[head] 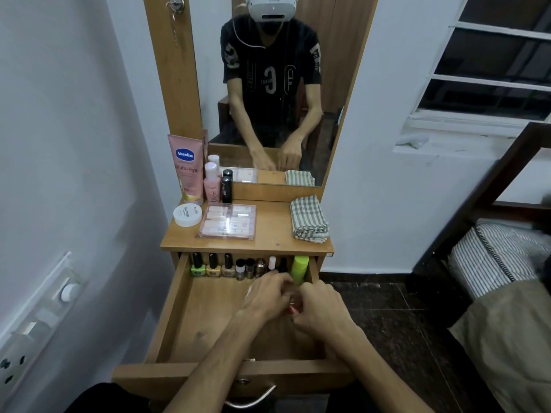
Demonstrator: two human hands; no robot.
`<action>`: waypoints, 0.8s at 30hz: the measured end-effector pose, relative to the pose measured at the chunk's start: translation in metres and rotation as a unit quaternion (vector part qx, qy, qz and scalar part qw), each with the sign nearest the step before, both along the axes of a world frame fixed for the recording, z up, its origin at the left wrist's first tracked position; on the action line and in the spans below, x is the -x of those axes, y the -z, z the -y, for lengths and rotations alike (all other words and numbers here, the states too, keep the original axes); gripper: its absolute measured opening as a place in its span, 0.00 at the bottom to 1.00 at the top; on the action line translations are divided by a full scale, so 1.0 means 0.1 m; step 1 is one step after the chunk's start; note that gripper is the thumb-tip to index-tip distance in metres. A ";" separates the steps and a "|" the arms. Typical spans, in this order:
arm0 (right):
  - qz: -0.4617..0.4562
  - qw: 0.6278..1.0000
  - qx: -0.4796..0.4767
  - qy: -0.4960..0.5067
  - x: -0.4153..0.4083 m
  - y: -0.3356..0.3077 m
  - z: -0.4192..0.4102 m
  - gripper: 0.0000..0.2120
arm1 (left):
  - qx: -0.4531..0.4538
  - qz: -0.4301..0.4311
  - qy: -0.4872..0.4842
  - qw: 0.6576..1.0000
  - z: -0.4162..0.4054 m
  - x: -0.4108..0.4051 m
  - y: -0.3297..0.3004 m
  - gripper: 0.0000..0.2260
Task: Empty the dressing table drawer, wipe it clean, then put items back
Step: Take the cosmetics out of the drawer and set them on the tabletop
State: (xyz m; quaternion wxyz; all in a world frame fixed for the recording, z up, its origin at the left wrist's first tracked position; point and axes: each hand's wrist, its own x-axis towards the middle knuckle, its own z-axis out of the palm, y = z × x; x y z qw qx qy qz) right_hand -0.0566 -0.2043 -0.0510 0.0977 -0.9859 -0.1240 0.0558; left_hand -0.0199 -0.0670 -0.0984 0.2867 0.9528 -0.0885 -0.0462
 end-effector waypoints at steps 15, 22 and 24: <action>-0.004 0.986 -0.141 0.087 -0.02 -0.08 0.18 0.07 | 0.045 -0.020 -0.005 0.999 0.04 0.02 0.19 0.06; 0.021 0.901 -0.424 0.094 -0.13 -0.21 -0.04 0.07 | 0.165 0.082 -0.088 0.979 -0.43 0.16 -0.17 0.04; 0.018 0.877 -0.472 0.089 -0.17 -0.27 -0.16 0.08 | 0.205 0.110 -0.134 0.963 -0.64 0.19 -0.35 0.02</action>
